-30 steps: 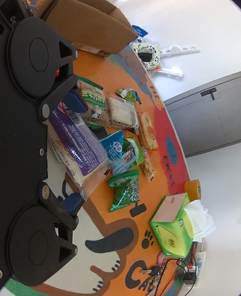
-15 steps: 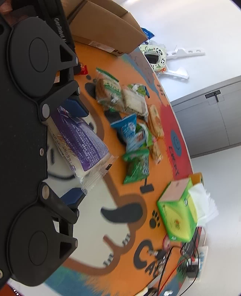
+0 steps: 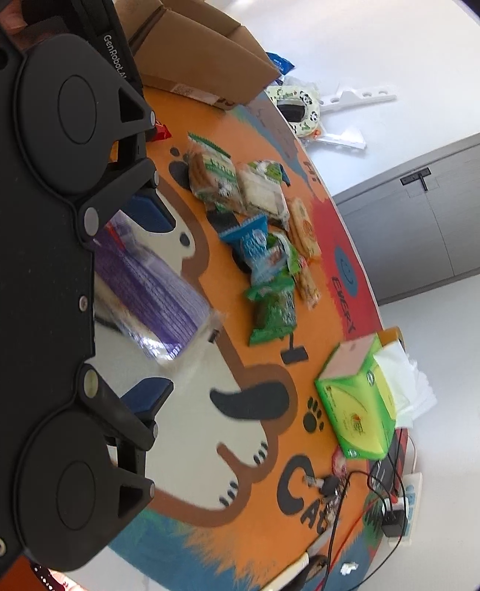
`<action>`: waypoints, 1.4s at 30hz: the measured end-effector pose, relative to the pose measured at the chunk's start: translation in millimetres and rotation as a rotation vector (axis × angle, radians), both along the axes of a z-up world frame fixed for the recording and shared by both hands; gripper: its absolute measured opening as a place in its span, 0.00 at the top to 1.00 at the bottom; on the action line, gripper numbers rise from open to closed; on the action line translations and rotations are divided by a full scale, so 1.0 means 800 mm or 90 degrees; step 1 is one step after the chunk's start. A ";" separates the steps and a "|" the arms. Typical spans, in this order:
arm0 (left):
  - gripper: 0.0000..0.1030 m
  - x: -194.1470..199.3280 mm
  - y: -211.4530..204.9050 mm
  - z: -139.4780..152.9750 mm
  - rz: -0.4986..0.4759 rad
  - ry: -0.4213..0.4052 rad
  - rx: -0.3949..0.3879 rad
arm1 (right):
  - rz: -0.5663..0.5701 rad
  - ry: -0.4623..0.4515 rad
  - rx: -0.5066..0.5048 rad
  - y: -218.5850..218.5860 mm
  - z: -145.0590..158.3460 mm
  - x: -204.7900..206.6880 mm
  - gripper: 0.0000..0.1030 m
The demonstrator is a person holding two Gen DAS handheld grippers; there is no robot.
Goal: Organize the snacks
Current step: 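Grasp the red candy packet with the left tool while the right tool grasps the purple bread bag, then carry both snacks into the cardboard box and open both tools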
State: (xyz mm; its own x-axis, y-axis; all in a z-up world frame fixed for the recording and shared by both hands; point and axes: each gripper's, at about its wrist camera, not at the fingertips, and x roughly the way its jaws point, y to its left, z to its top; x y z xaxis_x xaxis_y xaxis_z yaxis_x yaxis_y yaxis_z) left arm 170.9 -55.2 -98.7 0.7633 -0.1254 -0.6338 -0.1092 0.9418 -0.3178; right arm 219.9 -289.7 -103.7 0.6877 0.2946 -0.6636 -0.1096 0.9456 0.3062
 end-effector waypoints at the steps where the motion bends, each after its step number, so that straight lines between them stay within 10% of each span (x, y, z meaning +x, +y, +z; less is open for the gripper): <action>1: 0.83 -0.001 0.001 0.000 0.000 -0.001 -0.001 | 0.006 -0.004 0.000 0.004 0.001 -0.001 0.17; 9: 0.83 -0.005 0.007 0.002 0.006 -0.007 -0.011 | 0.036 -0.002 -0.033 0.024 0.000 -0.005 0.20; 17: 0.83 -0.024 0.006 0.018 -0.008 -0.031 -0.019 | 0.025 0.003 -0.073 0.024 0.002 -0.019 0.67; 42: 0.83 -0.063 0.042 0.102 0.027 -0.131 0.008 | 0.107 -0.118 0.036 0.078 0.090 -0.030 0.71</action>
